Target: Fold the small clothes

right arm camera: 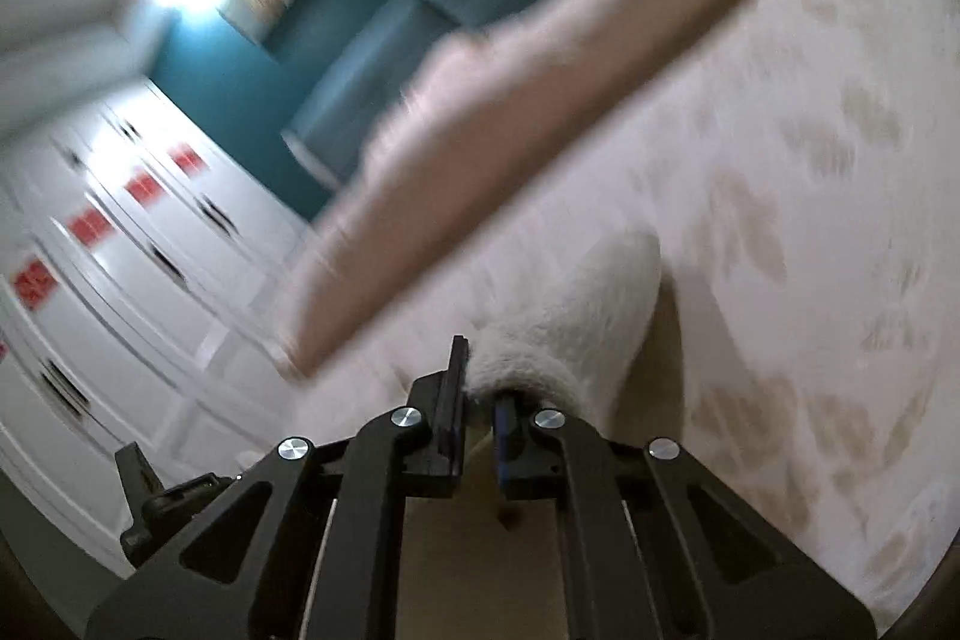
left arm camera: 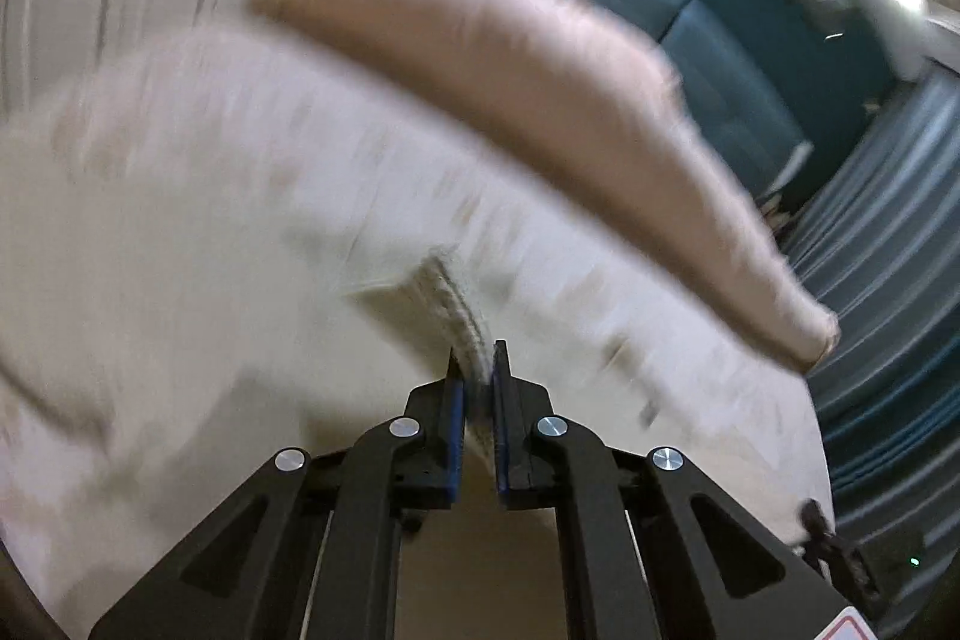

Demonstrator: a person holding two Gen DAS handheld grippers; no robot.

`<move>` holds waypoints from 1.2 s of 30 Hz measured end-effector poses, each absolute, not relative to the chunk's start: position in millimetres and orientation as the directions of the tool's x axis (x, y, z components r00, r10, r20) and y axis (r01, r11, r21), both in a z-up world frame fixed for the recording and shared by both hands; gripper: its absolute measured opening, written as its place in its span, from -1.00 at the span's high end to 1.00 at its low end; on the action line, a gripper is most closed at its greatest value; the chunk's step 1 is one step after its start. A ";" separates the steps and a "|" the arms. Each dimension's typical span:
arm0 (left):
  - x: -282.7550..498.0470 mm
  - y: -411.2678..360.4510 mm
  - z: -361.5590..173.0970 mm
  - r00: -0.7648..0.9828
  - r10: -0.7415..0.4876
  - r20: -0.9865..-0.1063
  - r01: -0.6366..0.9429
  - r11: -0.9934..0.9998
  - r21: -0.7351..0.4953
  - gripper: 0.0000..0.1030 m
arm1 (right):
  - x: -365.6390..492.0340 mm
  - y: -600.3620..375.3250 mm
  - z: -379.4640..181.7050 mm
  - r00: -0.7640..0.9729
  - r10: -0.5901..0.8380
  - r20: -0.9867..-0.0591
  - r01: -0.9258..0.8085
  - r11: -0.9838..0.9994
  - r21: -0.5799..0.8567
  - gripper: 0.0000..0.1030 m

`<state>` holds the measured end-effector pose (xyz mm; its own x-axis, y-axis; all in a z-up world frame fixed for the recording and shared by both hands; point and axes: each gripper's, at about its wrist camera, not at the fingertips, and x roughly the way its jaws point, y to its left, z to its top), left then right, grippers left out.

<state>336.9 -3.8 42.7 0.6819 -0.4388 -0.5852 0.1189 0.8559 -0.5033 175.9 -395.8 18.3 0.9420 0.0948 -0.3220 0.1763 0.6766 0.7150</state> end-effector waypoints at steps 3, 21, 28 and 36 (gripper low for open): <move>334.9 -6.7 30.1 0.676 -0.436 -0.594 0.125 0.863 -0.490 0.89 | 181.4 -396.8 -19.7 0.873 0.049 -0.485 0.310 0.712 0.630 0.88; 329.8 -8.9 -66.3 0.528 -0.355 -0.772 0.023 0.914 -0.405 0.83 | 280.0 -419.7 -36.1 0.638 -0.088 -0.765 0.450 0.848 0.279 -0.25; 331.0 -12.3 -65.0 0.539 -0.331 -0.775 0.054 0.931 -0.360 0.83 | 283.0 -427.7 -14.8 0.764 -0.015 -0.645 0.342 0.857 0.385 0.84; 331.0 -14.2 -66.6 0.540 -0.316 -0.780 0.062 0.939 -0.338 0.73 | 267.8 -420.0 -17.0 0.732 -0.043 -0.680 0.379 0.855 0.354 0.78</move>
